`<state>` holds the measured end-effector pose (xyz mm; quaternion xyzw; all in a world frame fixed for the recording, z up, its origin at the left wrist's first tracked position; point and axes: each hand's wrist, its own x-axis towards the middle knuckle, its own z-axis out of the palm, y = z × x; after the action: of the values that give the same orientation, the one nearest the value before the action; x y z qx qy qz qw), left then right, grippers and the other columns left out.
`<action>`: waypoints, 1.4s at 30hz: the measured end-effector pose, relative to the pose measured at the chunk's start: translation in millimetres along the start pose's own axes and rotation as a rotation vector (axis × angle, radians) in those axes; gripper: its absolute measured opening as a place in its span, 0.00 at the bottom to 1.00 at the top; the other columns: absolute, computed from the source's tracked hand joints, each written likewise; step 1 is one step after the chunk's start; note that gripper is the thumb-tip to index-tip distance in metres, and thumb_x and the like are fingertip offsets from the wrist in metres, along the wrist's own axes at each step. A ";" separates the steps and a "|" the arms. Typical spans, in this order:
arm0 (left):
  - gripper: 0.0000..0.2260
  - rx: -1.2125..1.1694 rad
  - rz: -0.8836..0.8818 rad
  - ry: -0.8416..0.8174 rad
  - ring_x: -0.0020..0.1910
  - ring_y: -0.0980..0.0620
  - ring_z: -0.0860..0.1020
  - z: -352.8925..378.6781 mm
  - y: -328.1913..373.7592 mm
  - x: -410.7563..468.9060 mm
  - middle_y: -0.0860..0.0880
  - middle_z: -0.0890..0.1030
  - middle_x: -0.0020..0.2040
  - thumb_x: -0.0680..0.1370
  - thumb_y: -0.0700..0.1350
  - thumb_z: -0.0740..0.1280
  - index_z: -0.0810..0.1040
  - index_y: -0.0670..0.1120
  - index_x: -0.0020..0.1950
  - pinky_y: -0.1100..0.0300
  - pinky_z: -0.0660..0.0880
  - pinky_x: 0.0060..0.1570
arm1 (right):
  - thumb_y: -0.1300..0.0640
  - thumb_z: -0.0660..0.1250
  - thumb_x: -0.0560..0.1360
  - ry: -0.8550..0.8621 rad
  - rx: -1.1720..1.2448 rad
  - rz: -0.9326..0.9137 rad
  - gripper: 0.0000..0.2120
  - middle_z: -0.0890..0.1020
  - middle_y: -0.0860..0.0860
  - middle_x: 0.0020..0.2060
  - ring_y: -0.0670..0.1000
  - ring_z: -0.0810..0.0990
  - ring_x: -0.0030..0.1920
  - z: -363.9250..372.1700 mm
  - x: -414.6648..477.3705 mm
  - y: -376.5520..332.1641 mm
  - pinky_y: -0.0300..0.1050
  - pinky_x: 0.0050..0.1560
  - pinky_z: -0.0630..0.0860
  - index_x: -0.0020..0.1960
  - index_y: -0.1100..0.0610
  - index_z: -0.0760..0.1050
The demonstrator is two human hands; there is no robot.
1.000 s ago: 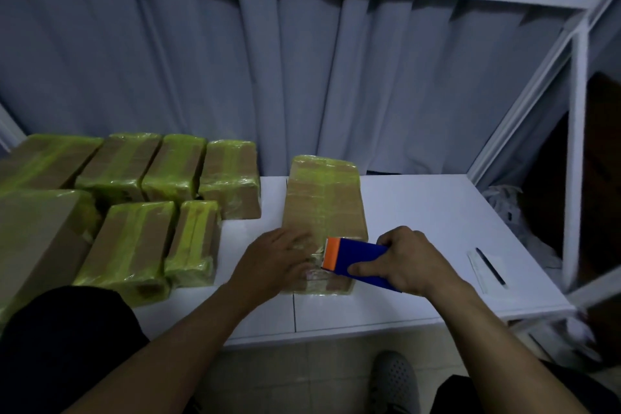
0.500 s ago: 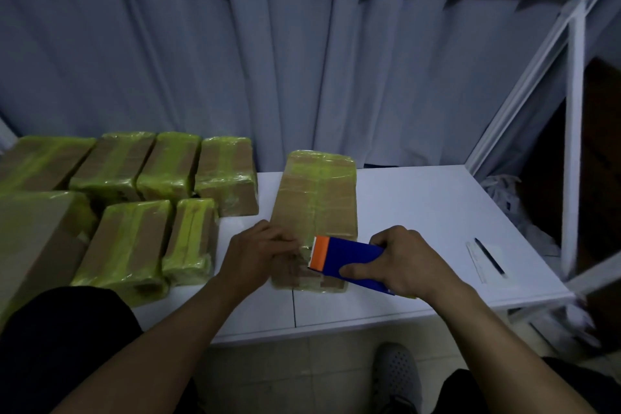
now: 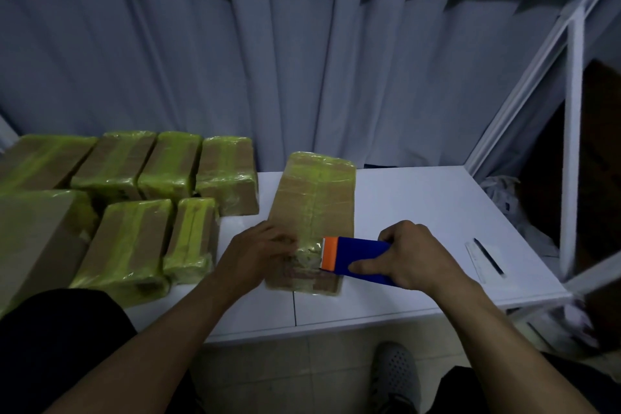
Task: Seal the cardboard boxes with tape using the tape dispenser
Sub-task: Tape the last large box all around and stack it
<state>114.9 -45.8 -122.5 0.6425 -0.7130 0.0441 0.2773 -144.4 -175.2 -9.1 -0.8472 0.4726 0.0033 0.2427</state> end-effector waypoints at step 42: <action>0.12 -0.126 -0.058 -0.060 0.54 0.60 0.72 2.6 19.7 9.3 0.49 0.82 0.54 0.80 0.47 0.62 0.84 0.47 0.52 0.72 0.65 0.57 | 0.34 0.79 0.64 -0.004 0.075 -0.007 0.22 0.83 0.44 0.40 0.44 0.82 0.39 1.6 -14.1 17.1 0.34 0.33 0.75 0.43 0.49 0.79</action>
<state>95.2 -51.9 -114.7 0.6453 -0.7034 -0.0283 0.2968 -165.6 -170.7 -14.2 -0.8392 0.4689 -0.0135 0.2751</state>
